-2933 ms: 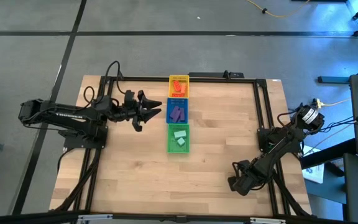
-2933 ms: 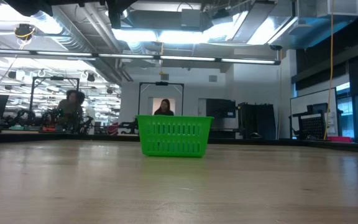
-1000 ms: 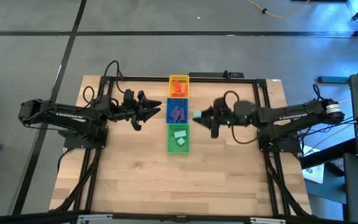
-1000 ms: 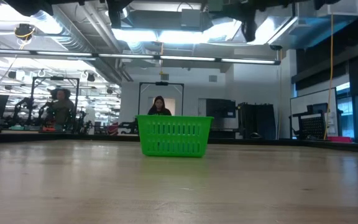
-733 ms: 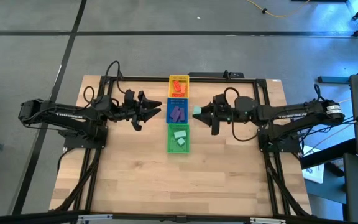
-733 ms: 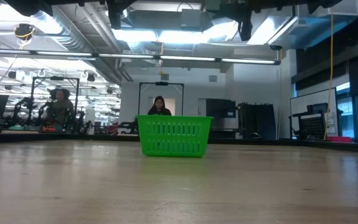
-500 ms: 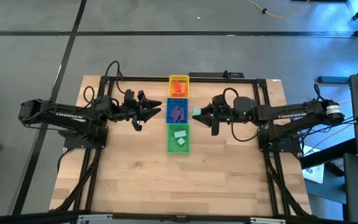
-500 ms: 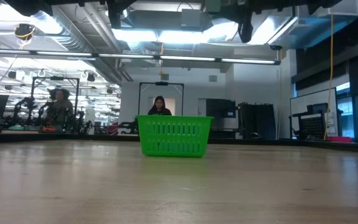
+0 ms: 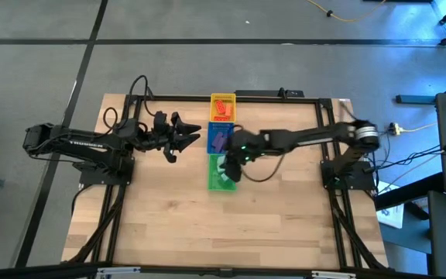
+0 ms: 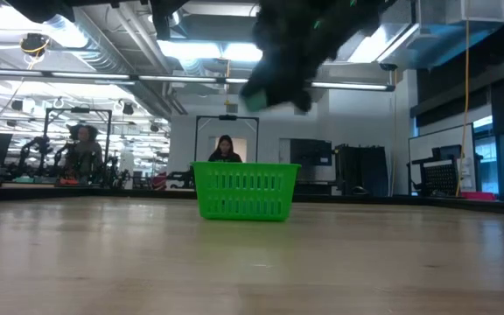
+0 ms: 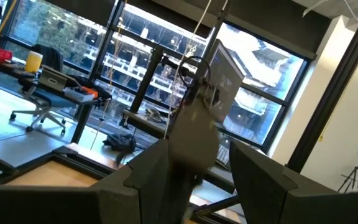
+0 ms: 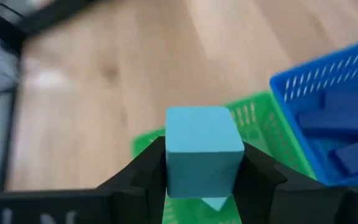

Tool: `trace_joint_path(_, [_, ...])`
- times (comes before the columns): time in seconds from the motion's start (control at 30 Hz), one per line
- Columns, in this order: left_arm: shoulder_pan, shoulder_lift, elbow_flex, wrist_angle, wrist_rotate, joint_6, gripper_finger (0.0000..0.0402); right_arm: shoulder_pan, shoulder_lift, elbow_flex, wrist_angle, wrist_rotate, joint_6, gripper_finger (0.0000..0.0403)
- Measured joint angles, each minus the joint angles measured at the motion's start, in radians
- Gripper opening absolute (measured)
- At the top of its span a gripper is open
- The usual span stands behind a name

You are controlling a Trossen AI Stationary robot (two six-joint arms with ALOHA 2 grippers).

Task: Sort & place blocks by color
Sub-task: Put the light blue block into the green basket

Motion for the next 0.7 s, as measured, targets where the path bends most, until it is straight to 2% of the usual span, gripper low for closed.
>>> trace_joint_path(0.27, [0.0,0.0,0.0,0.0,0.0,0.0,0.0166,0.017,0.184,0.015,-0.006,0.0,-0.001,0.0137])
trace_joint_path(0.57, [0.0,0.0,0.0,-0.001,0.0,0.002,0.0166,0.035,0.219,0.016,-0.003,0.002,-0.032,0.0138])
trace_joint_path(0.7, [0.0,0.0,0.0,-0.002,0.005,0.002,0.0166,0.035,0.219,0.016,-0.003,0.003,-0.051,0.016])
